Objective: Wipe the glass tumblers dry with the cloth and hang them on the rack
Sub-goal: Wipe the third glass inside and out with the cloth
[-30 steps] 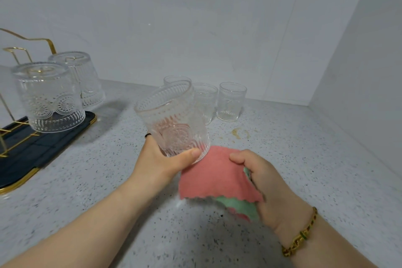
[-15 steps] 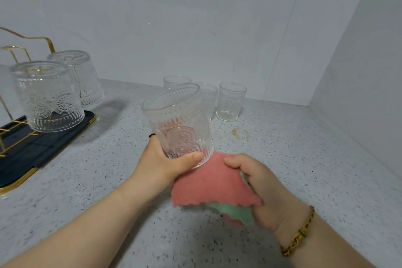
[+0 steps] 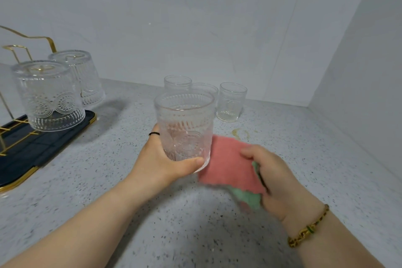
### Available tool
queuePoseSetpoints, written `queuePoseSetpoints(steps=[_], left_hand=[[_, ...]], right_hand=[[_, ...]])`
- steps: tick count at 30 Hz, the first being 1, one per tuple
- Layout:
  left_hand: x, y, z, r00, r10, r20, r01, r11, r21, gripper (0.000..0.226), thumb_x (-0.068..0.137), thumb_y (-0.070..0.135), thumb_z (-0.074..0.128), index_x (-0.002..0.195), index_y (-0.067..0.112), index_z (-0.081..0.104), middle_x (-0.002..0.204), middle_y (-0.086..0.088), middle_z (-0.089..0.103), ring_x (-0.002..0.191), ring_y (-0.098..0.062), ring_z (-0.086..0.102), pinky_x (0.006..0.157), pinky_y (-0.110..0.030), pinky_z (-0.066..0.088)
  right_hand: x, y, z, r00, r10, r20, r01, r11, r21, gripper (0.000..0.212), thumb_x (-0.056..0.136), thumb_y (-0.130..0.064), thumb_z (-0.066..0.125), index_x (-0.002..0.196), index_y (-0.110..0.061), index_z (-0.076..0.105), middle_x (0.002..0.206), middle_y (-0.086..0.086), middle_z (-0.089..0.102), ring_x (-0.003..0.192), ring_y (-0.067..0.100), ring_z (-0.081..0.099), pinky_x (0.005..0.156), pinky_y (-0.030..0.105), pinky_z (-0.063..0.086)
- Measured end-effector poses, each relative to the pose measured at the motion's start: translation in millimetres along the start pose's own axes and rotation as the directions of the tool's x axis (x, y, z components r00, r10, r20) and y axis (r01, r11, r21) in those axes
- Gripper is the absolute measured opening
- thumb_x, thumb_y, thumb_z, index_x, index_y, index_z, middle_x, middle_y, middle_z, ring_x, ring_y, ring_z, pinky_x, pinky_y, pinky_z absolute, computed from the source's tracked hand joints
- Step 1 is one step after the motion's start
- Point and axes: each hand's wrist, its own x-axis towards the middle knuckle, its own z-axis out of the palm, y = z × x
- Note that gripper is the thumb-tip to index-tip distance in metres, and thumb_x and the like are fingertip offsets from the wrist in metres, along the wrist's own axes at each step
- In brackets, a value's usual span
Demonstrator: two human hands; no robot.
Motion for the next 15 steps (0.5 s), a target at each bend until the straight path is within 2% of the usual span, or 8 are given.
queuePoseSetpoints(steps=[2, 4, 6, 8, 10, 11, 13, 15], left_hand=[[-1, 3, -1, 1.000, -0.017, 0.021, 0.015, 0.995, 0.100, 0.060, 0.059, 0.016, 0.083, 0.095, 0.036, 0.040, 0.089, 0.023, 0.052, 0.072, 0.013, 0.053, 0.055, 0.004, 0.038], [-2, 2, -1, 0.997, -0.035, 0.068, 0.023, 0.986, 0.167, 0.067, 0.060, 0.018, 0.082, 0.104, 0.035, 0.035, 0.088, 0.025, 0.050, 0.070, 0.015, 0.051, 0.055, 0.004, 0.037], [-3, 2, 0, 0.993, -0.055, 0.108, 0.029, 0.975, 0.222, 0.070, 0.059, 0.021, 0.082, 0.107, 0.034, 0.032, 0.088, 0.025, 0.050, 0.071, 0.014, 0.051, 0.055, 0.004, 0.038], [-3, 1, 1, 0.990, -0.057, 0.125, 0.021, 0.962, 0.271, 0.072, 0.057, 0.024, 0.083, 0.107, 0.036, 0.032, 0.087, 0.024, 0.052, 0.072, 0.012, 0.053, 0.057, 0.003, 0.039], [-3, 0, 0, 0.988, -0.056, 0.143, 0.011, 0.954, 0.299, 0.073, 0.055, 0.023, 0.083, 0.107, 0.036, 0.034, 0.086, 0.021, 0.056, 0.070, 0.011, 0.057, 0.058, 0.001, 0.041], [-3, 0, 0, 0.986, -0.058, 0.155, 0.006, 0.949, 0.315, 0.074, 0.054, 0.023, 0.084, 0.108, 0.035, 0.035, 0.086, 0.019, 0.057, 0.071, 0.008, 0.058, 0.060, -0.002, 0.043], [-3, -1, -1, 0.984, -0.063, 0.167, 0.003, 0.941, 0.338, 0.077, 0.049, 0.027, 0.084, 0.110, 0.033, 0.037, 0.088, 0.015, 0.060, 0.074, 0.004, 0.060, 0.064, -0.008, 0.047], [-2, -2, -3, 0.984, -0.064, 0.164, 0.006, 0.944, 0.329, 0.078, 0.047, 0.029, 0.084, 0.109, 0.033, 0.037, 0.088, 0.015, 0.061, 0.072, 0.008, 0.060, 0.061, -0.005, 0.045]], right_hand=[[-1, -7, -5, 0.973, -0.167, -0.157, 0.175, 0.984, 0.040, 0.015, 0.089, -0.016, 0.041, 0.087, -0.009, 0.054, 0.070, 0.008, 0.051, 0.051, 0.020, 0.049, 0.047, 0.027, 0.039], [-5, -10, -8, 0.900, -0.377, -0.220, 0.392, 0.920, 0.025, 0.022, 0.088, -0.015, 0.041, 0.082, -0.017, 0.063, 0.060, 0.001, 0.049, 0.048, 0.018, 0.045, 0.044, 0.025, 0.038], [-9, -7, -5, 0.808, -0.572, -0.144, 0.559, 0.820, -0.120, 0.026, 0.082, -0.022, 0.042, 0.076, -0.032, 0.064, 0.051, -0.006, 0.044, 0.046, 0.017, 0.037, 0.039, 0.023, 0.034], [-11, 0, -2, 0.702, -0.707, 0.086, 0.686, 0.639, -0.348, 0.028, 0.081, -0.029, 0.037, 0.094, -0.041, 0.059, 0.061, -0.011, 0.056, 0.043, 0.006, 0.038, 0.038, 0.015, 0.035], [-8, 8, 0, 0.656, -0.683, 0.320, 0.739, 0.496, -0.456, 0.037, 0.084, -0.036, 0.034, 0.118, -0.041, 0.048, 0.110, -0.018, 0.059, 0.044, 0.001, 0.047, 0.042, 0.011, 0.041], [-9, 9, 3, 0.699, -0.614, 0.366, 0.708, 0.523, -0.475, 0.041, 0.082, -0.043, 0.038, 0.123, -0.041, 0.041, 0.127, -0.016, 0.049, 0.047, -0.001, 0.052, 0.044, 0.010, 0.043], [-6, 9, 2, 0.779, -0.479, 0.405, 0.627, 0.584, -0.515, 0.062, 0.074, -0.063, 0.046, 0.130, -0.042, 0.028, 0.131, -0.030, 0.038, 0.072, -0.012, 0.059, 0.062, 0.007, 0.046], [3, 7, -6, 0.803, -0.420, 0.423, 0.595, 0.619, -0.513, 0.081, 0.068, -0.074, 0.045, 0.137, -0.035, 0.025, 0.110, -0.047, 0.046, 0.100, -0.020, 0.049, 0.079, 0.001, 0.039]])
